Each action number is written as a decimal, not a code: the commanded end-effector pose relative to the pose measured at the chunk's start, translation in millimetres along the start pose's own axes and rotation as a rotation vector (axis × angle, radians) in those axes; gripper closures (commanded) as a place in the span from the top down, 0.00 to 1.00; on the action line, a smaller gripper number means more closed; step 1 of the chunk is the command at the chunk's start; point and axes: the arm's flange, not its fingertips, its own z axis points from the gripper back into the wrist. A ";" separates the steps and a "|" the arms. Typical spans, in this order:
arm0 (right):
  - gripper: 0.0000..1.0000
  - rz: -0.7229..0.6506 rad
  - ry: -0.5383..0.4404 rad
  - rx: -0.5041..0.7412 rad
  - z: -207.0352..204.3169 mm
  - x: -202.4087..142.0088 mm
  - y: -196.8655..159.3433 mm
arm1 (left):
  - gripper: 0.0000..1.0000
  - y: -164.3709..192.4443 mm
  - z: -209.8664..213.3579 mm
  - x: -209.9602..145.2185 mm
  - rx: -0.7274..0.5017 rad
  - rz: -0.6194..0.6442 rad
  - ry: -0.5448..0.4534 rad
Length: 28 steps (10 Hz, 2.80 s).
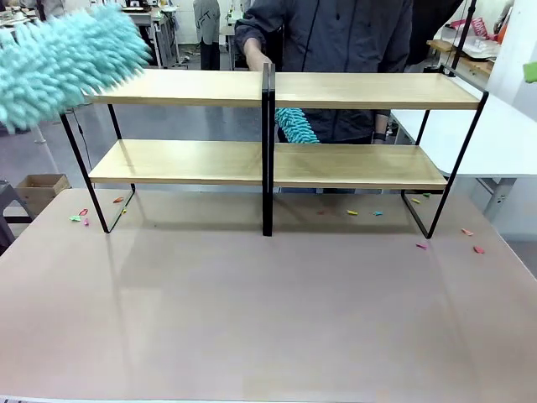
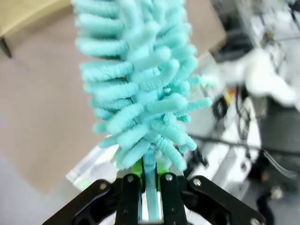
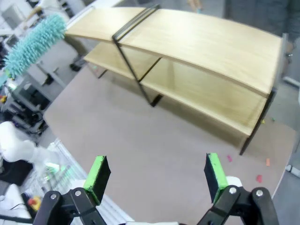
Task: Clean the shelves.
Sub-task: Place the Duster on the table.
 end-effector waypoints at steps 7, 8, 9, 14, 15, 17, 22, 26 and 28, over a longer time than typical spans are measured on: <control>1.00 -0.741 0.224 0.349 -72.8 -121.7 -106.6 | 0.13 87.4 -154.1 -3.6 -0.497 -0.585 0.805; 1.00 -0.814 0.247 0.365 -84.2 -143.2 -125.6 | 0.13 112.2 -179.3 -1.3 -0.533 -0.502 0.795; 1.00 -0.851 0.253 0.339 -92.6 -159.7 -136.8 | 0.13 136.0 -197.0 -0.8 -0.574 -0.429 0.750; 1.00 -0.769 0.259 0.322 -70.4 -129.6 -119.9 | 0.13 189.1 -250.3 17.3 -0.430 -0.190 0.647; 1.00 -0.769 0.259 0.322 -70.4 -129.6 -119.9 | 0.13 190.8 -250.5 18.4 -0.443 -0.181 0.630; 1.00 -0.769 0.259 0.322 -70.4 -129.6 -119.9 | 0.13 195.4 -249.9 20.0 -0.438 -0.166 0.630; 1.00 -0.769 0.259 0.322 -70.4 -129.6 -119.9 | 1.00 191.9 -222.2 24.0 -0.120 -0.031 0.461; 1.00 -0.769 0.259 0.322 -70.4 -129.6 -119.9 | 1.00 181.4 -173.5 19.5 0.118 0.149 0.104; 1.00 -0.769 0.259 0.322 -70.4 -129.6 -119.9 | 1.00 169.0 -173.6 14.2 0.043 0.103 0.109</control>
